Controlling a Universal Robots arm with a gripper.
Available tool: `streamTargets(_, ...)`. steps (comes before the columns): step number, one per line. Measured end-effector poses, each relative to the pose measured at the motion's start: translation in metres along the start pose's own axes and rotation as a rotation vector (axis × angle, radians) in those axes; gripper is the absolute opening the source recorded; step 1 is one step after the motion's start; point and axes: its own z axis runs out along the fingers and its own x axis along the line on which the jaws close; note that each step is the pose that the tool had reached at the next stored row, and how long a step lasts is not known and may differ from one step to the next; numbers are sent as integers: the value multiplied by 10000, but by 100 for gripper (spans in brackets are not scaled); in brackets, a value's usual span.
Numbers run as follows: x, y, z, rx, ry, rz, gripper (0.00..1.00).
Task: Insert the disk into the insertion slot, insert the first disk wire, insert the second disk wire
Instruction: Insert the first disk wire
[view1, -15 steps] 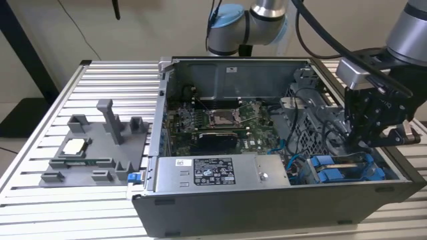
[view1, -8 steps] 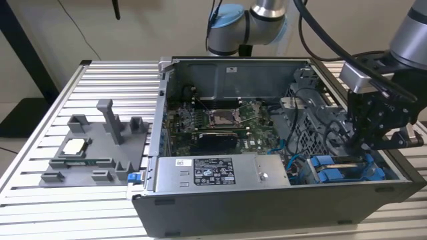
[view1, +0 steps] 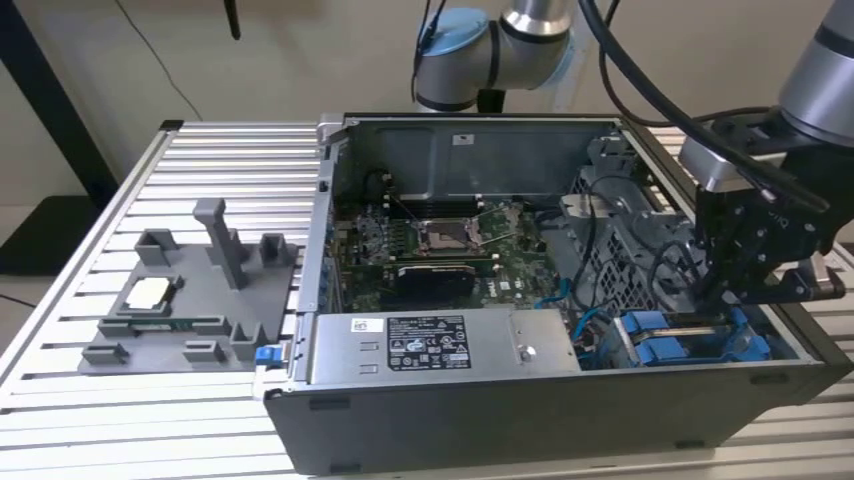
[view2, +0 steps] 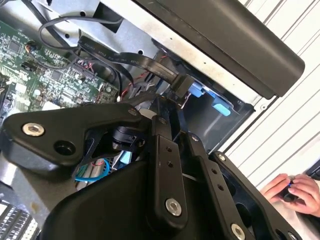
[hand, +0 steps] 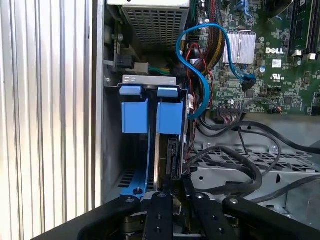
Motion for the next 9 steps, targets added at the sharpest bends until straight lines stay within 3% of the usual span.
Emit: streamTargets(9,0,1,30,-2,6,110,19)
